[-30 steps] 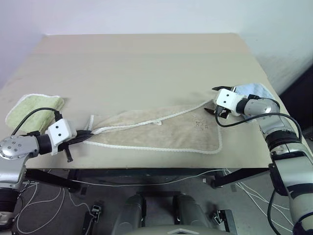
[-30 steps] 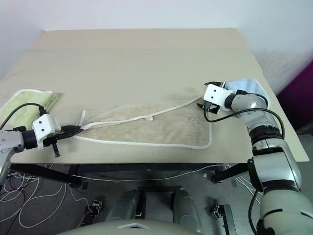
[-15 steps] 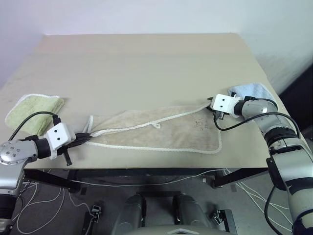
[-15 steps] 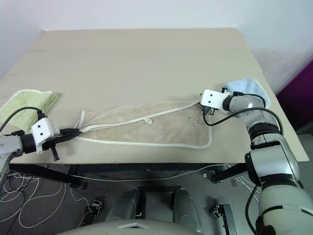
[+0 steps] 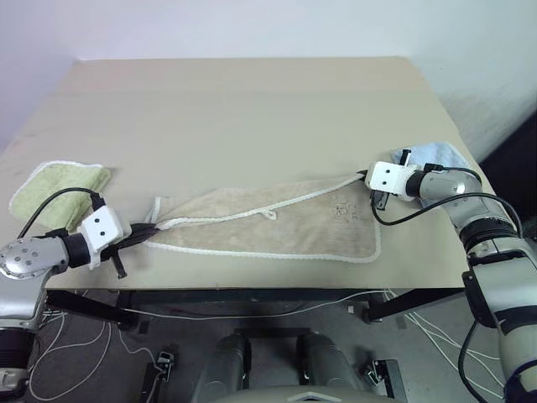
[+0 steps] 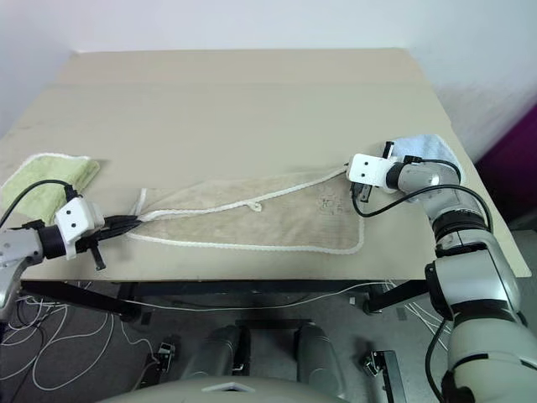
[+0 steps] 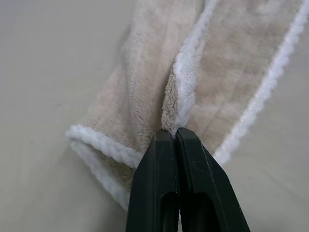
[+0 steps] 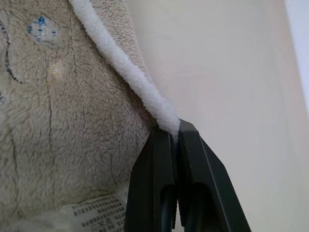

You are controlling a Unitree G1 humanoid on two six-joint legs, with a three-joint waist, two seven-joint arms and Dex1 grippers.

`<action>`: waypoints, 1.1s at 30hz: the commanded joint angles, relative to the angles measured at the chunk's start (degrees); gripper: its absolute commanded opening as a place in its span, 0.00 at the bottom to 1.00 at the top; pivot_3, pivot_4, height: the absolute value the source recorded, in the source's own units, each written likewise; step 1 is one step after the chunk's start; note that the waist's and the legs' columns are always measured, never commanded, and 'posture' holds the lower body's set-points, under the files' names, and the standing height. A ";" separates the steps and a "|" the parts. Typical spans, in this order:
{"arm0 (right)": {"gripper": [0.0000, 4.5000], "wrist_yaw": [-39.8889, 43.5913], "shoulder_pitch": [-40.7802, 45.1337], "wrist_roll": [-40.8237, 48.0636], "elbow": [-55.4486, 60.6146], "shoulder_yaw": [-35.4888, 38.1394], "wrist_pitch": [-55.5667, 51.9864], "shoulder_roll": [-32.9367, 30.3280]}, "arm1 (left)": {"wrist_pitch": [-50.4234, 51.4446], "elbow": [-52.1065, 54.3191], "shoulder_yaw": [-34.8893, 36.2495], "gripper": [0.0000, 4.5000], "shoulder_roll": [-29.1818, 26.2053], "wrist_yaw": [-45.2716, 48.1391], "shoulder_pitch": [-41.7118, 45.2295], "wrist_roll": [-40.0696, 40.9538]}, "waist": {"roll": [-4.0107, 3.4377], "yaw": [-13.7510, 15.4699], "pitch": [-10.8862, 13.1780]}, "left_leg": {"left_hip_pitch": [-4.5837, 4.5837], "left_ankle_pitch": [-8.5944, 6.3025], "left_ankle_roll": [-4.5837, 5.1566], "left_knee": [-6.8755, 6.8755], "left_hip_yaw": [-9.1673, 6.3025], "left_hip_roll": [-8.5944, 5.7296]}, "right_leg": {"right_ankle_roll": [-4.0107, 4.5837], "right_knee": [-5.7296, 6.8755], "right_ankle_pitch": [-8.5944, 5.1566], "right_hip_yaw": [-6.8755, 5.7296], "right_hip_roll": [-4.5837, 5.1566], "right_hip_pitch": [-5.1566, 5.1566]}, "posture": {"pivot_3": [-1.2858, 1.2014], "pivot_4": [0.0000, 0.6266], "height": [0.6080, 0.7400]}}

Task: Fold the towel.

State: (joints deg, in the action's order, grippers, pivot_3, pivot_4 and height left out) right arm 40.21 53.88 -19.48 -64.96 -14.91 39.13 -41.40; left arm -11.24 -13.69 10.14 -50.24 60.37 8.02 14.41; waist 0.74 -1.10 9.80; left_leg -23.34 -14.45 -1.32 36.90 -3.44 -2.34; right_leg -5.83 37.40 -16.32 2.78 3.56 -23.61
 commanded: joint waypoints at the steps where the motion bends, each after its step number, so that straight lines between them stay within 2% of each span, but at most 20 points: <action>1: 0.00 0.03 2.68 1.43 2.72 2.08 0.45 -2.08 | 0.65 -3.43 3.68 0.00 0.94 -4.79 6.61 1.28 | 0.01 0.02 0.00 | 0.00 0.00 0.00 0.01 -0.01 0.00 | 0.00 0.00 0.00 -0.01 0.00 0.01 | 0.52 0.24 1.00; 6: 0.00 0.11 9.10 3.03 1.88 3.98 -1.50 -2.85 | 1.60 -11.60 4.23 0.00 1.83 -8.32 19.51 1.06 | -0.05 -0.13 0.04 | -0.05 0.00 0.00 0.07 0.01 -0.01 | -0.01 0.05 0.00 -0.01 -0.02 -0.05 | 0.52 0.24 1.00; 10: 0.00 -1.44 16.76 1.50 -1.33 3.87 -2.99 -3.59 | -1.26 -24.20 2.40 0.00 2.83 -12.85 34.98 -2.57 | -0.03 -0.10 0.05 | -0.08 0.01 -0.01 0.11 0.00 -0.02 | -0.01 0.10 0.00 -0.04 -0.05 -0.08 | 0.52 0.24 1.00; 13: 0.00 -1.79 19.30 1.29 -2.61 3.68 -3.16 -3.82 | -3.51 -30.35 1.80 0.00 2.79 -13.47 40.53 -4.17 | -0.02 -0.13 0.05 | -0.10 0.01 -0.01 0.11 0.02 -0.06 | -0.02 0.08 0.01 -0.03 -0.04 -0.08 | 0.52 0.24 1.00; 17: 0.00 -0.70 23.98 3.06 -2.55 5.30 -3.23 -5.36 | -5.57 -39.24 2.47 0.00 -0.17 -15.58 50.79 -5.65 | -0.01 -0.22 0.07 | -0.20 0.02 -0.02 0.13 0.05 -0.08 | -0.03 0.10 0.01 -0.03 -0.03 -0.18 | 0.52 0.24 1.00; 19: 0.00 2.19 23.88 5.51 -1.33 6.76 -2.72 -6.11 | -5.98 -40.30 3.34 0.00 -1.56 -14.00 52.10 -4.76 | 0.00 -0.47 0.07 | -0.45 0.03 -0.04 0.19 0.09 -0.09 | -0.03 0.37 0.01 0.02 -0.03 -0.50 | 0.52 0.24 1.00; 21: 0.00 5.41 22.95 7.86 0.08 8.11 -2.42 -6.62 | -6.04 -39.89 4.05 0.00 -2.47 -11.74 51.58 -3.45 | -0.01 -0.97 0.06 | -0.77 0.15 -0.24 0.25 0.12 -0.10 | -0.03 0.56 0.01 0.03 0.00 -0.89 | 0.52 0.24 1.00; 23: 0.00 11.42 19.04 11.73 4.13 9.60 -2.80 -7.64 | -4.52 -36.07 5.72 0.00 -3.65 -7.08 46.84 -0.44 | -0.01 -1.35 0.06 | -0.77 0.15 -0.25 0.22 0.13 -0.10 | -0.04 0.56 0.00 0.02 0.01 -0.89 | 0.52 0.24 1.00; 27: 0.00 23.96 4.93 22.15 20.56 12.87 -10.38 -10.58 | 3.80 -21.01 10.49 0.00 -5.30 2.57 29.17 7.98 | -0.03 -1.77 0.04 | -0.70 0.07 -0.11 0.19 0.15 -0.04 | -0.04 0.59 0.00 0.03 0.02 -0.85 | 0.52 0.24 1.00; 33: 0.00 30.75 -20.79 32.76 49.61 15.87 -27.53 -15.09 | 16.78 -0.41 15.98 0.00 -6.44 8.77 1.86 14.94 | -0.07 -1.40 0.07 | -0.89 0.01 0.01 0.29 0.13 0.03 | -0.02 0.69 -0.01 0.07 0.11 -1.05 | 0.52 0.24 1.00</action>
State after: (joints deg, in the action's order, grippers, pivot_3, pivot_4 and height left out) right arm 69.95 34.33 9.69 -22.34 -2.53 15.67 -54.29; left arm 2.47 -18.83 22.03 -54.23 68.23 11.72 27.04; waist 0.66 -2.50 9.86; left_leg -24.21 -14.44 -1.31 37.22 -3.31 -2.32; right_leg -5.86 38.11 -16.33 2.85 3.69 -24.64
